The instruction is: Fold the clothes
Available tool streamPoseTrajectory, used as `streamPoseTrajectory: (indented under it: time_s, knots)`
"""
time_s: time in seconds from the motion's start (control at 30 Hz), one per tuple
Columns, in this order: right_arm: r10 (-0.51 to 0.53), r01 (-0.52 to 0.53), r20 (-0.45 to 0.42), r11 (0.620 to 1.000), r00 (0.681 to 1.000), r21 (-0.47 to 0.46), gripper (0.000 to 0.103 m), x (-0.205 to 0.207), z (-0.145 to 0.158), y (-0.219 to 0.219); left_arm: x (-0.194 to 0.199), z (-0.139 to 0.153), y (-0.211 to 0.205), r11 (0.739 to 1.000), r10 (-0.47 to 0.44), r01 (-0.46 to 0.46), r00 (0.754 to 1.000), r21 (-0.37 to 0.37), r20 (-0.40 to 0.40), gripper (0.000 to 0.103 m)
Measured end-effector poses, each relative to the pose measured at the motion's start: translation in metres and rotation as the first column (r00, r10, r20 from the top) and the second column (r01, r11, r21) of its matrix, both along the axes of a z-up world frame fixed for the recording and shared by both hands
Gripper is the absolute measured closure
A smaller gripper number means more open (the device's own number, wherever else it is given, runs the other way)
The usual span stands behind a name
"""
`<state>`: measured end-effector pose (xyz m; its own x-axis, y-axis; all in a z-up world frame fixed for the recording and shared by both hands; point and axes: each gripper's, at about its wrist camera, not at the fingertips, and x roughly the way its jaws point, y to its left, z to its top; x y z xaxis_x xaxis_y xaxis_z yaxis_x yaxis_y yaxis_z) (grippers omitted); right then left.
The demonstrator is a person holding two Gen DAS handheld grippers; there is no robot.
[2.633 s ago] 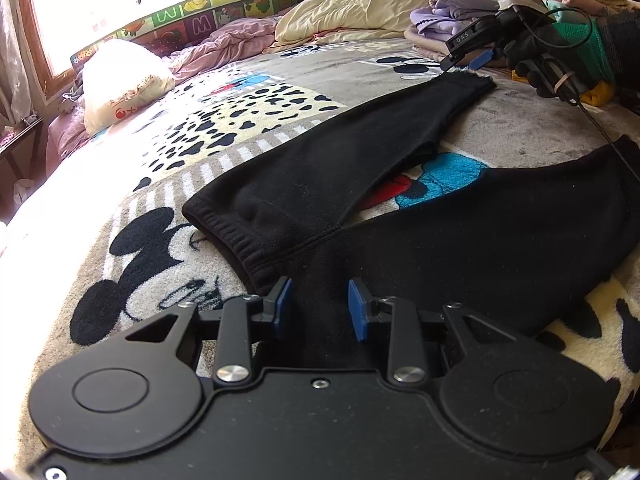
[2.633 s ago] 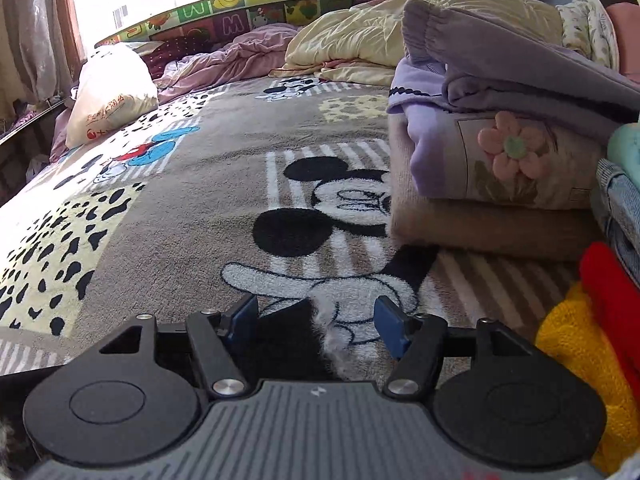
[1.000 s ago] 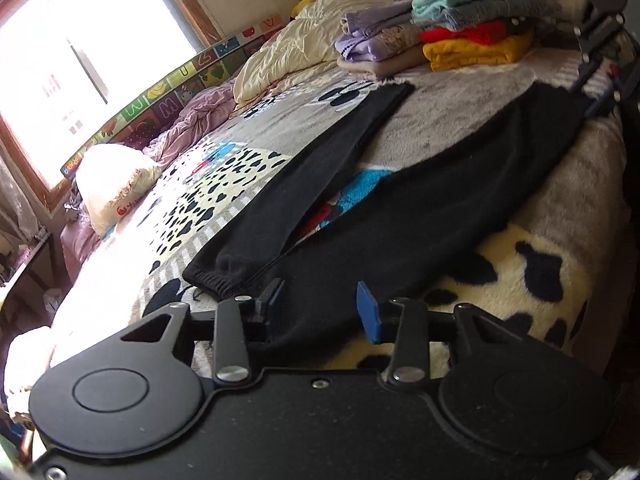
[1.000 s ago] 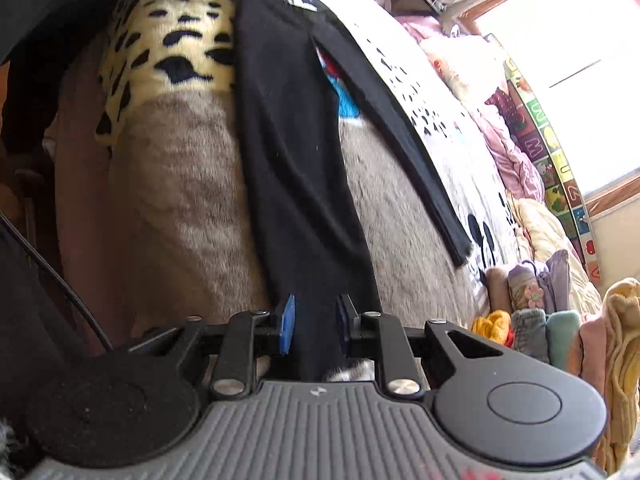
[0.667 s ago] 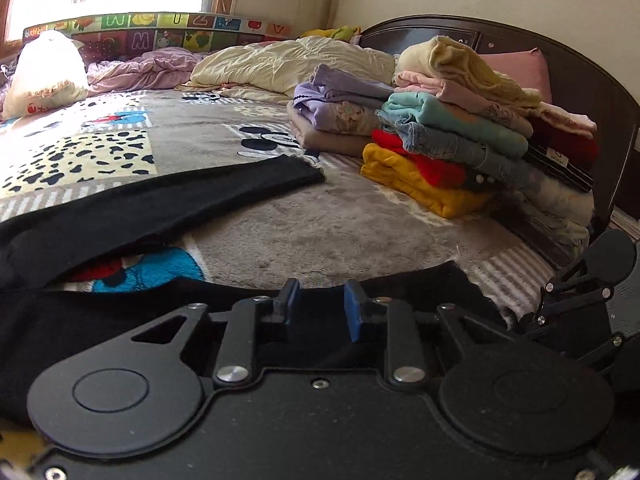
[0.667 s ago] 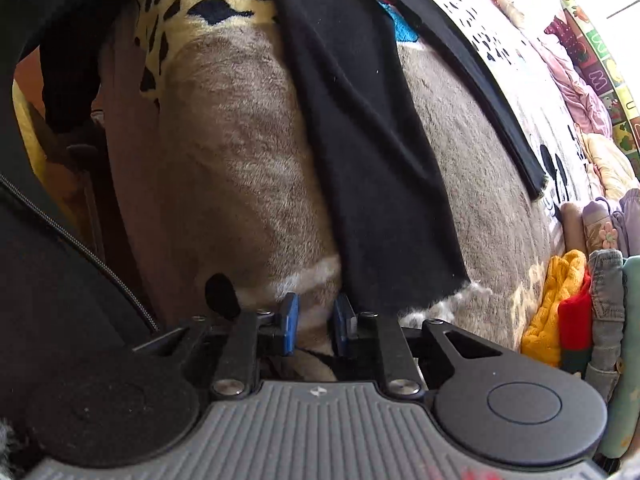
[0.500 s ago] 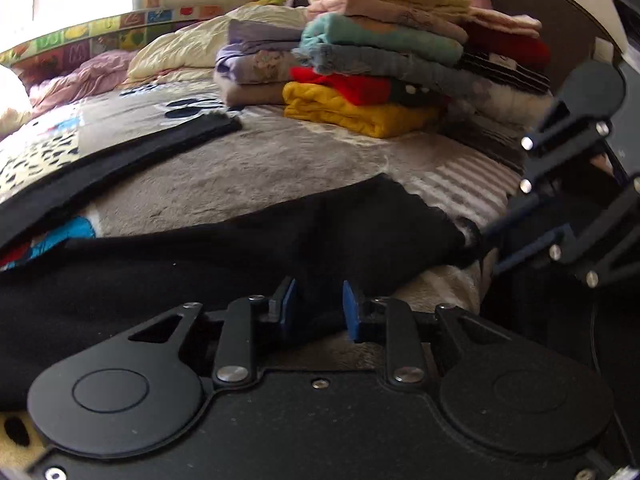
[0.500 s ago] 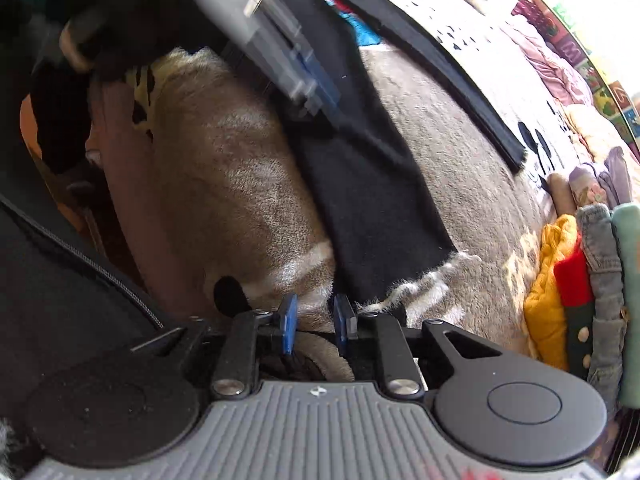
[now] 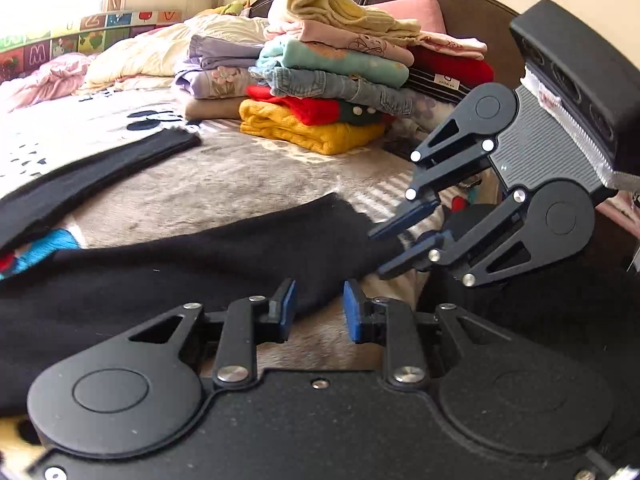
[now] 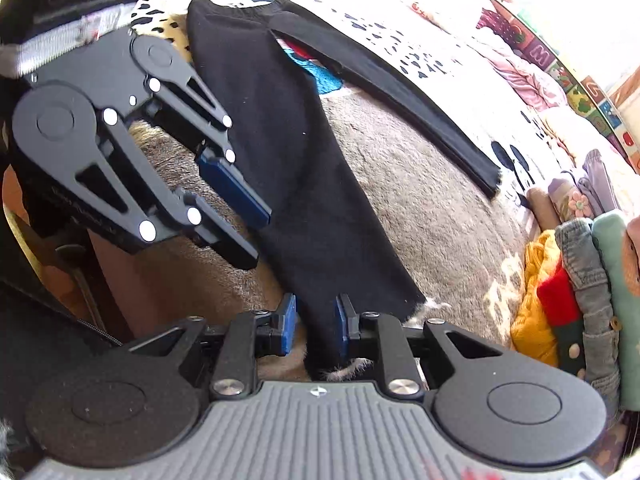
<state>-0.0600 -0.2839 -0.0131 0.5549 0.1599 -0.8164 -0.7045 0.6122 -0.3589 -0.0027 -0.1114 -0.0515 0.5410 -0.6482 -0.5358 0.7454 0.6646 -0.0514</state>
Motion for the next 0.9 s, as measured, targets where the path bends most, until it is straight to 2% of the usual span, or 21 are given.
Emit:
streamPoseTrajectory:
  time_s: [0.13, 0.2, 0.3, 0.4, 0.43, 0.57, 0.63, 0.73, 0.87, 0.9]
  knots:
    - [0.044, -0.044, 0.004, 0.991, 0.999, -0.129, 0.075, 0.001, -0.019, 0.009, 0.002, 0.018, 0.046, 0.99, 0.08, -0.094, 0.988, 0.105, 0.13, 0.08]
    - [0.028, -0.027, 0.006, 0.986, 1.0, -0.163, 0.075, 0.001, -0.024, 0.005, 0.003, 0.023, 0.065, 0.97, 0.121, -0.158, 0.972, 0.183, 0.2, 0.078]
    - [0.017, -0.013, 0.021, 0.985, 1.0, -0.175, 0.075, 0.0, -0.029, -0.001, 0.002, 0.017, 0.087, 0.91, 0.135, -0.232, 0.95, 0.344, 0.283, 0.078]
    - [0.055, -0.04, 0.085, 0.984, 0.995, -0.172, 0.075, -0.007, -0.027, 0.0, 0.006, 0.005, 0.107, 0.855, 0.166, -0.282, 0.944, 0.436, 0.285, 0.078]
    - [0.067, -0.048, 0.106, 0.983, 0.992, -0.175, 0.075, -0.009, -0.026, 0.001, 0.006, 0.003, 0.112, 0.84, 0.17, -0.293, 0.942, 0.456, 0.29, 0.078]
    - [0.102, -0.088, 0.05, 0.97, 0.994, -0.228, 0.075, -0.001, -0.037, 0.005, 0.004, 0.0, 0.132, 0.794, 0.176, -0.329, 0.929, 0.511, 0.325, 0.077]
    - [0.086, -0.077, 0.033, 0.975, 0.996, -0.21, 0.075, 0.003, -0.036, 0.004, 0.002, -0.002, 0.138, 0.766, 0.158, -0.339, 0.923, 0.546, 0.352, 0.077]
    - [0.089, -0.07, 0.079, 0.974, 0.993, -0.217, 0.077, 0.0, -0.033, 0.004, 0.0, -0.015, 0.144, 0.706, 0.111, -0.339, 0.92, 0.622, 0.377, 0.077]
    - [0.143, -0.099, 0.158, 0.962, 0.977, -0.256, 0.079, -0.01, -0.037, 0.011, 0.001, -0.026, 0.146, 0.649, 0.053, -0.352, 0.905, 0.674, 0.421, 0.077]
    - [0.143, -0.1, 0.149, 0.959, 0.978, -0.263, 0.079, -0.009, -0.039, 0.012, 0.002, -0.028, 0.146, 0.64, 0.037, -0.354, 0.901, 0.682, 0.433, 0.077]
